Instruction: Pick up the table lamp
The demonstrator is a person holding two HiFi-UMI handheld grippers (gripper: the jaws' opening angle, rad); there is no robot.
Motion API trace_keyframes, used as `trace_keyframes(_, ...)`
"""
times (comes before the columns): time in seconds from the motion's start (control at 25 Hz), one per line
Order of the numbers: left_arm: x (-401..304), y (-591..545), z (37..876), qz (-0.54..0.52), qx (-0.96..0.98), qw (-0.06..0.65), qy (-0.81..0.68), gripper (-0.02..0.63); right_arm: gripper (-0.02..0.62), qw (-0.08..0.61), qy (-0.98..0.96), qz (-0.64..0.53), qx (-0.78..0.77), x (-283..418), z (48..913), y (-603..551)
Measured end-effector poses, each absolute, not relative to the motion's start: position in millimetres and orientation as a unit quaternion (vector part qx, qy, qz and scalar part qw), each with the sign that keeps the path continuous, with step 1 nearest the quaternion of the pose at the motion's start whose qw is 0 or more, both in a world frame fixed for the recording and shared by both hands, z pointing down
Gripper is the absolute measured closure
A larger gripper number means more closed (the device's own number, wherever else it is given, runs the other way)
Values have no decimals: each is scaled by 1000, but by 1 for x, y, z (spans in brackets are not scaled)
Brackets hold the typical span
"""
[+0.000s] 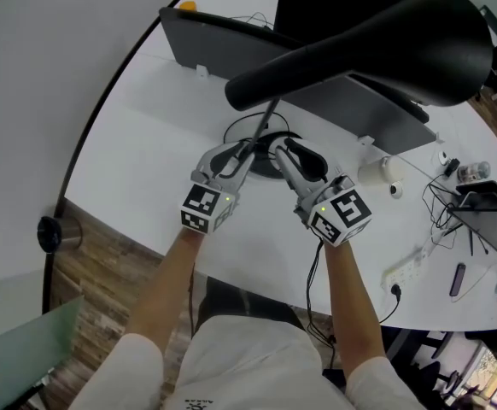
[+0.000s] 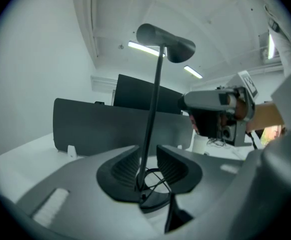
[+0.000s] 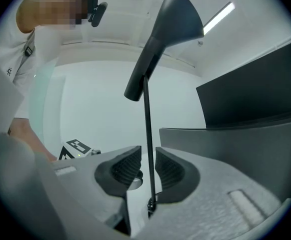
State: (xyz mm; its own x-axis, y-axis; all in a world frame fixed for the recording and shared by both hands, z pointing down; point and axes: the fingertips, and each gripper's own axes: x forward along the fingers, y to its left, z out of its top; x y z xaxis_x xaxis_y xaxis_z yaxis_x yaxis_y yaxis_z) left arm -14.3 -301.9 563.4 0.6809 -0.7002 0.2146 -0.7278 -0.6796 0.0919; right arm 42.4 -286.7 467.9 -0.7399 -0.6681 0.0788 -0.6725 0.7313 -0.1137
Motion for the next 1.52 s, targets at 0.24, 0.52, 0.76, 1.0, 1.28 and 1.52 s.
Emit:
trace_keyframes(0.24, -13, -306, 580, 91, 920, 82, -372, 474, 506, 17, -929, 56, 365, 29, 475, -291)
trace_keyframes(0.52, -2, -315, 598, 112, 928, 82, -345, 434, 506, 13, -918, 71, 389, 26, 477, -306)
trace_keyframes(0.76, 0, -322, 606, 109, 934, 83, -330, 446, 506, 8, -908, 67, 414, 31, 475, -310)
trace_keyframes(1.0, 4, -326, 612, 111, 940, 86, -310, 466, 506, 6, -902, 55, 427, 27, 467, -316)
trace_keyframes(1.28, 9, -328, 618, 113, 945, 89, -295, 514, 508, -35, -894, 77, 440, 33, 453, -321)
trace_keyframes(1.52, 9, -331, 627, 119, 947, 92, -284, 540, 506, -25, -899, 53, 435, 26, 445, -323)
